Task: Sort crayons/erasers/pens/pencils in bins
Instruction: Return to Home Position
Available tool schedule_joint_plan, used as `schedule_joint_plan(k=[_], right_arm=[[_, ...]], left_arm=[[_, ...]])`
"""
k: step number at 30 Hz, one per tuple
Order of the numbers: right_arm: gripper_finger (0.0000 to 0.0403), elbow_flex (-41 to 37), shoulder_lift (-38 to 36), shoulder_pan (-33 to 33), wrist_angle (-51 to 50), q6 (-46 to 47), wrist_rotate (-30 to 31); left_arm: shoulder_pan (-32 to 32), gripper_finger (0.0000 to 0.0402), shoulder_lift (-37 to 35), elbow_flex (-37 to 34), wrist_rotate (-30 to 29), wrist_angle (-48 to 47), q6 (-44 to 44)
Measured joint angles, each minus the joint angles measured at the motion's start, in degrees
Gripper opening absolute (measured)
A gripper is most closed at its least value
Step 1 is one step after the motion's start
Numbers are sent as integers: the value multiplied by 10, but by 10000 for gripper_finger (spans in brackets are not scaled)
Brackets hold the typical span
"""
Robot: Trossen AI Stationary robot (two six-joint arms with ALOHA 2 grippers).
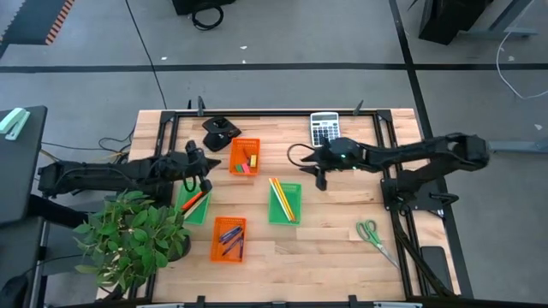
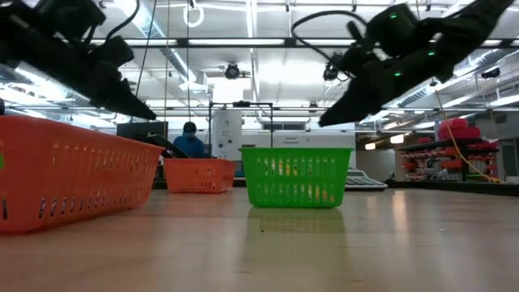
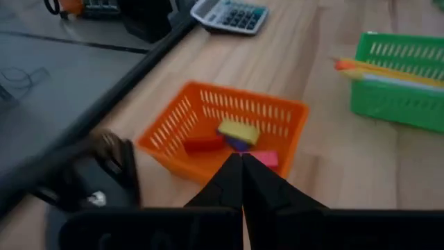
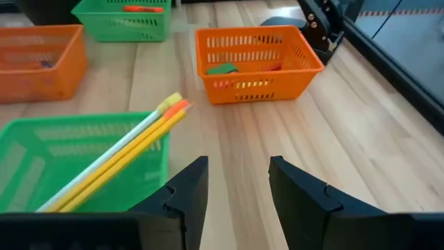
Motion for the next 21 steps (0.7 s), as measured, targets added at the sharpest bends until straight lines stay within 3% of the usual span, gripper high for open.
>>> schedule_joint_plan(k=[3,6,21], right_arm=[[158,-40,-58,8,-4,-3,12],[158,-75,-114,6,-9,-3,14],[158,-176,-323,3,-86,55,15]], left_arm=[[-5,9,-29,-56,0,70,-23],[-7,14,-70,-68,0,75,-22],[-61,6,-272,-53,21,-83,-42]])
